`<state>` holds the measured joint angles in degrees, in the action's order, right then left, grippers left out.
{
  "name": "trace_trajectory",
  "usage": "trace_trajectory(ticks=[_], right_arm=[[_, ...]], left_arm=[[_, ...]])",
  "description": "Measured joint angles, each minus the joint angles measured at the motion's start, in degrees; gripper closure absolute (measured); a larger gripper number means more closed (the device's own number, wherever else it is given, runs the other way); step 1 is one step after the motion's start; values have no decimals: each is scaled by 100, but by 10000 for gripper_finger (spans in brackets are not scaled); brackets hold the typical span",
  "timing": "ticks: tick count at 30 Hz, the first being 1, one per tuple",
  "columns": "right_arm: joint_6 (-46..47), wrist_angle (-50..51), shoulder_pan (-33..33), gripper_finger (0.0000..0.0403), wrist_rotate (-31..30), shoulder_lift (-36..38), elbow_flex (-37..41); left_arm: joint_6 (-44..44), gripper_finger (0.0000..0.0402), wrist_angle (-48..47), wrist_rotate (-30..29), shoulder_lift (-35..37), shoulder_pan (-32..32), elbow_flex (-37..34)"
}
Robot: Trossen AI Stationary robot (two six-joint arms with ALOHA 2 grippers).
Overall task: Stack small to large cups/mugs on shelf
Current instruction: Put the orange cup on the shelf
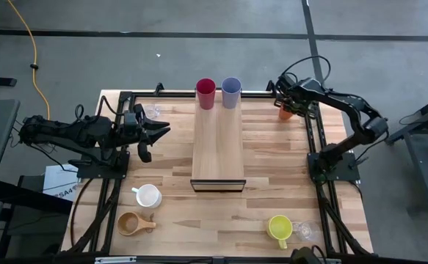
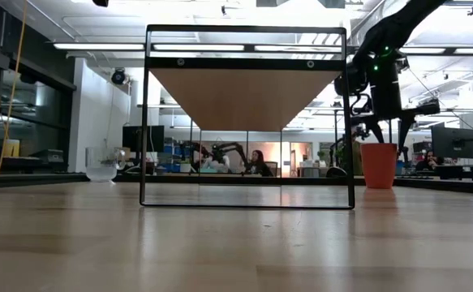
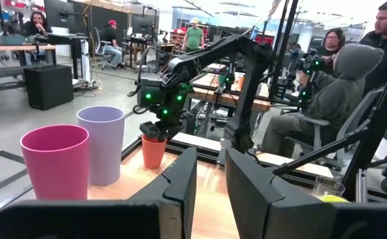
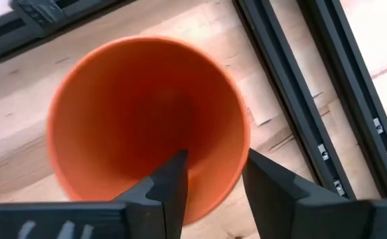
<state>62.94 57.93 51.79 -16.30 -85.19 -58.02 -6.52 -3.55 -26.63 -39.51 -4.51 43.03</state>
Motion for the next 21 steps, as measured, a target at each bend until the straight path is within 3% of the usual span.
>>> trace_trajectory(ticks=[4, 10, 15, 21], right_arm=[[-83, -58, -2, 306, -107, -96, 2], [-514, -185, -4, 391, -335, -13, 2], [-839, 39, -50, 398, -760, 362, 2], [-1526, 270, -71, 401, -824, 1278, 2]], left_arm=[[21, 332, 2, -67, 0, 0, 0], [28, 332, 10, -182, 35, 2, 2], [27, 332, 72, -302, 95, 2, 5], [28, 332, 57, -306, 159, 2, 7]])
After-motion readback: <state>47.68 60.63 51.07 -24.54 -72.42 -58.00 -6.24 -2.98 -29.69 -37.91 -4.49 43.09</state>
